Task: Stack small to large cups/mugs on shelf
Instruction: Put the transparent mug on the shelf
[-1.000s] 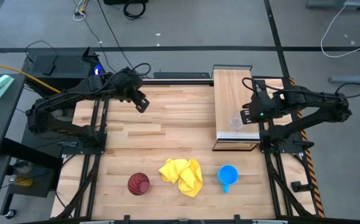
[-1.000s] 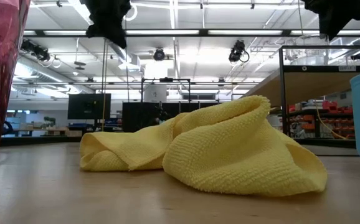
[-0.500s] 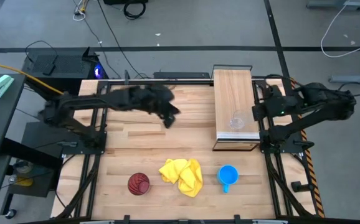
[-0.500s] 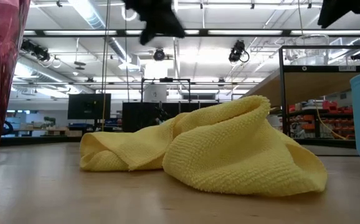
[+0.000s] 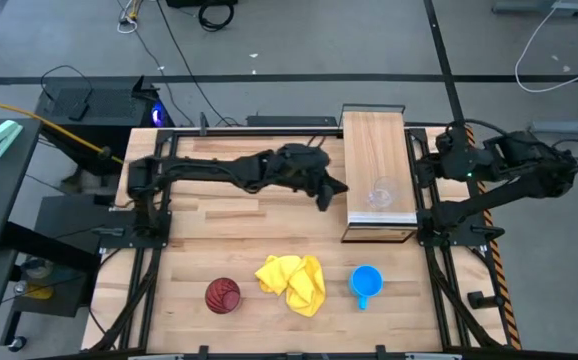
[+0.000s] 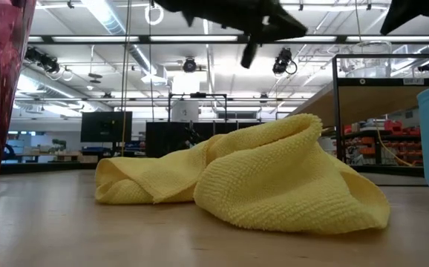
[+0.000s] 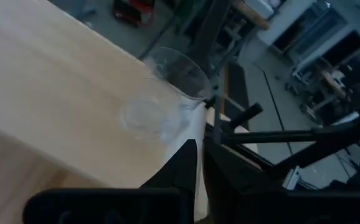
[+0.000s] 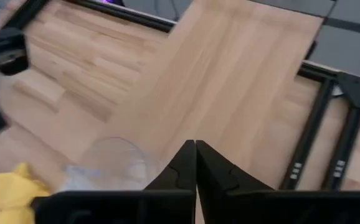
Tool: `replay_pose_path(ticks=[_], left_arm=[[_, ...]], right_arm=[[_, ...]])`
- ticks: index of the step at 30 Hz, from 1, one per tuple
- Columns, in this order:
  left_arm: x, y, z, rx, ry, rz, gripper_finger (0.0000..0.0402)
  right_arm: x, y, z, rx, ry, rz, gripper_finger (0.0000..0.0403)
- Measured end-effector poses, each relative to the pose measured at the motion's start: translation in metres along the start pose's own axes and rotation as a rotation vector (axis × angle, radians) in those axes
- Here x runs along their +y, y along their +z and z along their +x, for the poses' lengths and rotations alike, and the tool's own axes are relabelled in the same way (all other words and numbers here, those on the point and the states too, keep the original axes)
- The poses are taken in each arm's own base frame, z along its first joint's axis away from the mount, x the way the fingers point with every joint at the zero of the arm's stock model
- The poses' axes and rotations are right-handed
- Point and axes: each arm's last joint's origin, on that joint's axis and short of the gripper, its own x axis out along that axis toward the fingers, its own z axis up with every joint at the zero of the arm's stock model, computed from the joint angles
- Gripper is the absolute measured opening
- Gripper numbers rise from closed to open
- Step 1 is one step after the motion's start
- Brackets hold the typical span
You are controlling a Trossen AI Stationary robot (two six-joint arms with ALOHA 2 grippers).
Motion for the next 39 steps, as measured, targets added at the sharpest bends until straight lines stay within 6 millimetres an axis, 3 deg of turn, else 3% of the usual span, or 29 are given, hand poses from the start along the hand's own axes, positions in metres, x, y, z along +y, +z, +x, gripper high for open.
replay_pose_path(ticks=[6, 12, 18, 39], left_arm=[[-0.012, 0.005, 0.030, 0.121, 0.010, 0.041, 0.0036], [-0.020, 0.001, 0.036, 0.165, 0.018, 0.058, 0.0025], [-0.014, -0.006, 0.039, 0.176, 0.048, 0.010, 0.0023], [-0.003, -0.015, 0.061, 0.100, 0.012, -0.061, 0.0027]], right_arm=[[-0.002, -0.006, 0.013, 0.040, -0.065, -0.048, 0.0003], [0.000, -0.015, 0.027, 0.098, -0.095, -0.075, 0.0002], [0.010, -0.020, 0.041, 0.102, -0.031, -0.093, 0.0001], [0.028, -0.017, 0.050, 0.121, 0.031, -0.112, 0.0000]])
